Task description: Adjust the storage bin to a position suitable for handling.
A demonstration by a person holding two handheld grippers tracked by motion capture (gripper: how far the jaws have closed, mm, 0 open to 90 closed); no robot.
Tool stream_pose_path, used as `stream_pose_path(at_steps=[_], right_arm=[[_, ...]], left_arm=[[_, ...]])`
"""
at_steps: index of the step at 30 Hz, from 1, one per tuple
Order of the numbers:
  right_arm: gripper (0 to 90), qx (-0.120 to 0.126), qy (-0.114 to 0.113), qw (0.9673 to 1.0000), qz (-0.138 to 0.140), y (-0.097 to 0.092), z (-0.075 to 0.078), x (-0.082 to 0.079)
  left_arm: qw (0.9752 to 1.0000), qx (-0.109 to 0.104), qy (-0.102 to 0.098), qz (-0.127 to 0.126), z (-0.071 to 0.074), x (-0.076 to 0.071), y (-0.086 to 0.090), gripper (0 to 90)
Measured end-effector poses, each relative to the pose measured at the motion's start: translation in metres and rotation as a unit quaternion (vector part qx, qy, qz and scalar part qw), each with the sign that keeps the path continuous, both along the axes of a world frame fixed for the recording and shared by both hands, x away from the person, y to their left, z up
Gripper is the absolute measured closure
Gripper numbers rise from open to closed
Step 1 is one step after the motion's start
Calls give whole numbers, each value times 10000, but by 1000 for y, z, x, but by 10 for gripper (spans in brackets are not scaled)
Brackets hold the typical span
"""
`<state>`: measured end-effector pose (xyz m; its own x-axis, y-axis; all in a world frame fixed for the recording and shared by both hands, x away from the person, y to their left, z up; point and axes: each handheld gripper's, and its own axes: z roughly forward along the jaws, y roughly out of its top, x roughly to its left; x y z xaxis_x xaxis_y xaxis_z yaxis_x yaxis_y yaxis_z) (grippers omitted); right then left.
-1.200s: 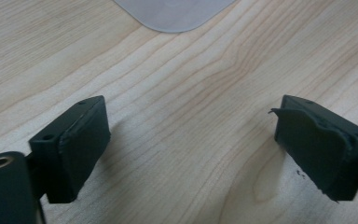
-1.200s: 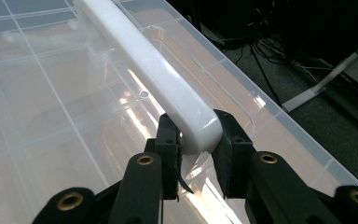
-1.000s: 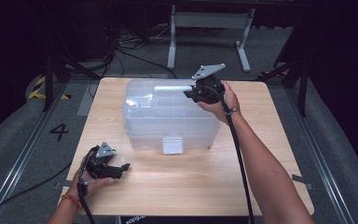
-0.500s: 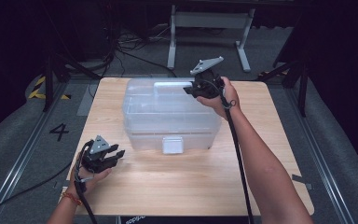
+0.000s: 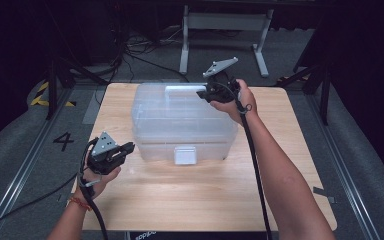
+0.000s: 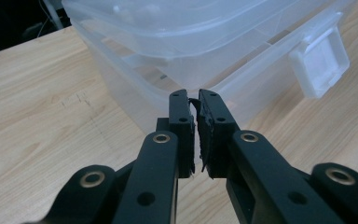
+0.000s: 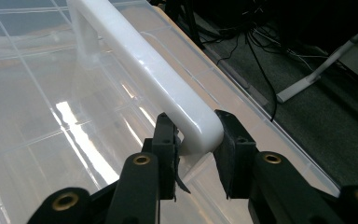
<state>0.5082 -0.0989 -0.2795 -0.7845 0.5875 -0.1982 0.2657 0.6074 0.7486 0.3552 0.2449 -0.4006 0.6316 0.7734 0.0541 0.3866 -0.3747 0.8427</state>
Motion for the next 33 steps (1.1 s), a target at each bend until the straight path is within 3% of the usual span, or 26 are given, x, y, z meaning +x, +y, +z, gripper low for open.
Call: stream_pose_path(at_steps=[7,20,24,33], right_arm=[[714,-9,-15,10000,-10,0,0,0],[713,19,-18,10000,-67,0,0,-1],[688,61,-120,9998,-112,-1,-2,-3],[630,204,-299,9992,-158,-24,3,-18]], left_arm=[[9997,-216,-69,-33,4,7,-2,886],[9994,-299,-141,94,2,14,-5,896],[9994,-274,-167,124,2,14,-5,897],[9995,-215,-195,90,3,14,-5,897]])
